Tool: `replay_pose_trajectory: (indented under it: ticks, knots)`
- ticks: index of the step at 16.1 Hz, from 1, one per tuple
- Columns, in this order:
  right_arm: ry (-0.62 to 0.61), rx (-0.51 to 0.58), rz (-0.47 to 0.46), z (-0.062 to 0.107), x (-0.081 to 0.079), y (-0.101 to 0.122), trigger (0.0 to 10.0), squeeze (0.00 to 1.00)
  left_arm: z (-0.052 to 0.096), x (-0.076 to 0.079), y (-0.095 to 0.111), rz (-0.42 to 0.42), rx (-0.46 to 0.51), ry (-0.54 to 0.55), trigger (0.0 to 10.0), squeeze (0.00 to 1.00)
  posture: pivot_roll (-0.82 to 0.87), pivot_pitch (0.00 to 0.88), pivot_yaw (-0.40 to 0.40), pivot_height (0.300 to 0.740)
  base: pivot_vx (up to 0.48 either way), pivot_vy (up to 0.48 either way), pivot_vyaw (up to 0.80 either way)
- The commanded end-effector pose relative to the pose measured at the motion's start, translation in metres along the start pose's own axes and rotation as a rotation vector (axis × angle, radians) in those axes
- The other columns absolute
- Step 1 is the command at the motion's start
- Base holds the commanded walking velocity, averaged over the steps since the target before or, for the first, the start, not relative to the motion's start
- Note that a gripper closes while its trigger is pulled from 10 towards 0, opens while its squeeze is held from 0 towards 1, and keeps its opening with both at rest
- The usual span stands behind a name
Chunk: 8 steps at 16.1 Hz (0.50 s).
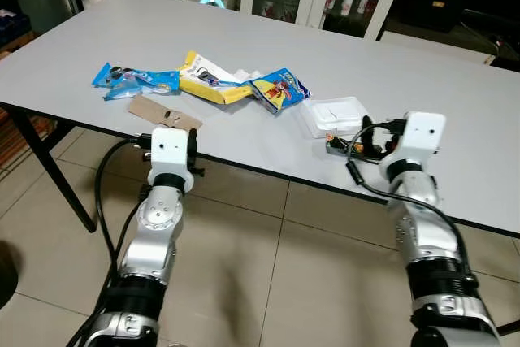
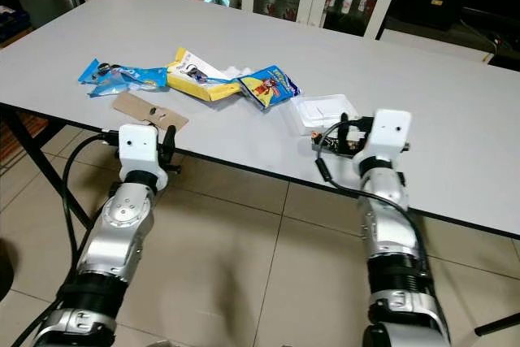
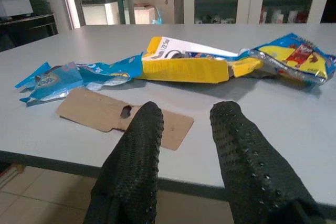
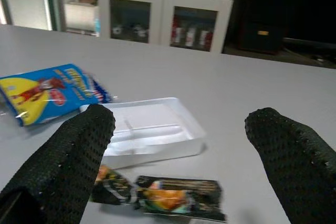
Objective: Picking trash to rubbish bin
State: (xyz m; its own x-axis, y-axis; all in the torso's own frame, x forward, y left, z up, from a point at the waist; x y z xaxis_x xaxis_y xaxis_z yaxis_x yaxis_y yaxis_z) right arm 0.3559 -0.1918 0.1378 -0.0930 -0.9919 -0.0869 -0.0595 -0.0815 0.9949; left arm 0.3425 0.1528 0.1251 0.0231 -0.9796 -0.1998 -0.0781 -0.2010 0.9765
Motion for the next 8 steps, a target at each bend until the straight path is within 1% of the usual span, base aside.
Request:
replay_pose_trajectory:
  ticks: [1, 3, 4, 6, 8]
  knots:
    - [0.014, 0.007, -0.008, -0.002, -0.001, 0.001, 10.0, 0.00, -0.005, 0.005, 0.008, 0.002, 0.020, 0.003, 10.0, 0.00, -0.04, 0.000, -0.114, 0.740, 0.000, 0.000, 0.00]
    - [0.013, 0.020, -0.028, -0.004, -0.001, 0.006, 10.0, 0.00, -0.007, 0.006, 0.012, -0.008, 0.032, -0.006, 10.0, 0.00, -0.04, 0.000, -0.111, 0.740, 0.246, 0.000, 0.00]
    - [0.016, 0.026, -0.048, -0.004, -0.001, 0.007, 10.0, 0.00, -0.008, 0.007, 0.016, -0.011, 0.040, -0.006, 10.0, 0.00, -0.04, 0.000, -0.108, 0.740, 0.247, 0.000, -0.80]
    - [0.018, 0.027, -0.053, -0.003, -0.002, 0.006, 10.0, 0.00, -0.009, 0.007, 0.017, -0.013, 0.043, -0.005, 10.0, 0.00, -0.04, 0.000, -0.108, 0.740, 0.247, 0.000, -0.80]
    - [0.027, 0.024, -0.033, -0.002, -0.008, 0.003, 10.0, 0.00, -0.010, 0.004, 0.018, -0.015, 0.042, 0.009, 10.0, 0.00, -0.04, 0.000, -0.103, 0.740, 0.246, 0.000, 0.00]
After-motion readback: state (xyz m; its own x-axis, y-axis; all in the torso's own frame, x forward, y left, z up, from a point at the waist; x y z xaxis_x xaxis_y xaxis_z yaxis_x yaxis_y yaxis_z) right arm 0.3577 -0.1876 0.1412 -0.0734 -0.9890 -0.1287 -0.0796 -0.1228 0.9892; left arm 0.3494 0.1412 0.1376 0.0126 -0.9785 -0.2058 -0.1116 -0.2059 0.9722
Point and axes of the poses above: a point about 5 cm out from each wrist's last joint towards the gripper, its own z axis pointing back from the gripper into the wrist, its own y axis along the axis of the wrist's last joint, x = y × z, the point moved 1 cm from there along -z, pointing out of the wrist towards the gripper, and after that the axes turned 3 degrees about -z, right-handed, at the moved point
